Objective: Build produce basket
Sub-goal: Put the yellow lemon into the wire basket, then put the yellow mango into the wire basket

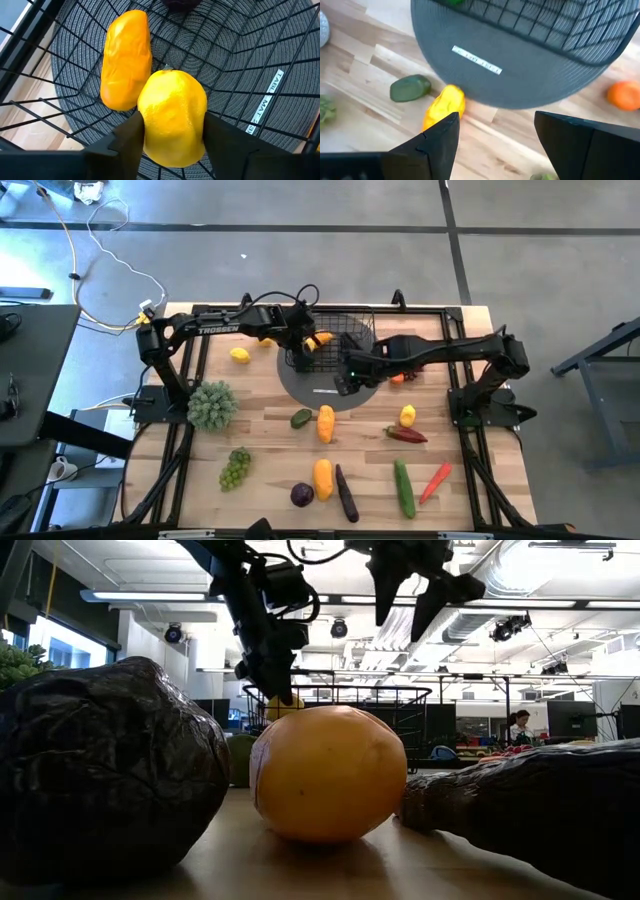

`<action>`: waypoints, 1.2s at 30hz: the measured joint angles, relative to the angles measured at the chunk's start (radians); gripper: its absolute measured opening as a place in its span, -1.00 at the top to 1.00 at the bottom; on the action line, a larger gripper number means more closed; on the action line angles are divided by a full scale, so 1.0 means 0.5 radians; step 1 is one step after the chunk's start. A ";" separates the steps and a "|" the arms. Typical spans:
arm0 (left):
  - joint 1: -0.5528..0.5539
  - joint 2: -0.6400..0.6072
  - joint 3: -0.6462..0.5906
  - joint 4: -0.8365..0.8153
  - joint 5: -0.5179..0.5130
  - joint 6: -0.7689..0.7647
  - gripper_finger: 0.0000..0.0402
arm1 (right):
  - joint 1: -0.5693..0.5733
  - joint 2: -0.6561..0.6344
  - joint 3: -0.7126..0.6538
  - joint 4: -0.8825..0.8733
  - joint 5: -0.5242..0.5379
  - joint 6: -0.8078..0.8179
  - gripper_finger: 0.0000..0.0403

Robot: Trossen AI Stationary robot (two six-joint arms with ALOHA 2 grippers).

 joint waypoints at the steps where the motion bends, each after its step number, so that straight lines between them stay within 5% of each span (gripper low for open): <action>1: 0.000 0.000 0.000 0.000 0.000 0.004 0.06 | 0.023 0.000 0.000 0.001 -0.001 0.015 -0.18; 9: 0.011 -0.002 0.000 -0.015 0.008 0.015 -0.23 | 0.189 0.000 0.000 0.008 -0.004 0.176 -0.18; 16: 0.011 -0.002 0.046 -0.115 0.008 0.125 -0.28 | 0.268 0.000 0.000 0.010 -0.005 0.316 -0.18; 36: 0.008 -0.060 0.818 -0.977 0.001 0.295 -0.28 | 0.395 0.000 0.000 0.116 -0.050 0.205 -0.18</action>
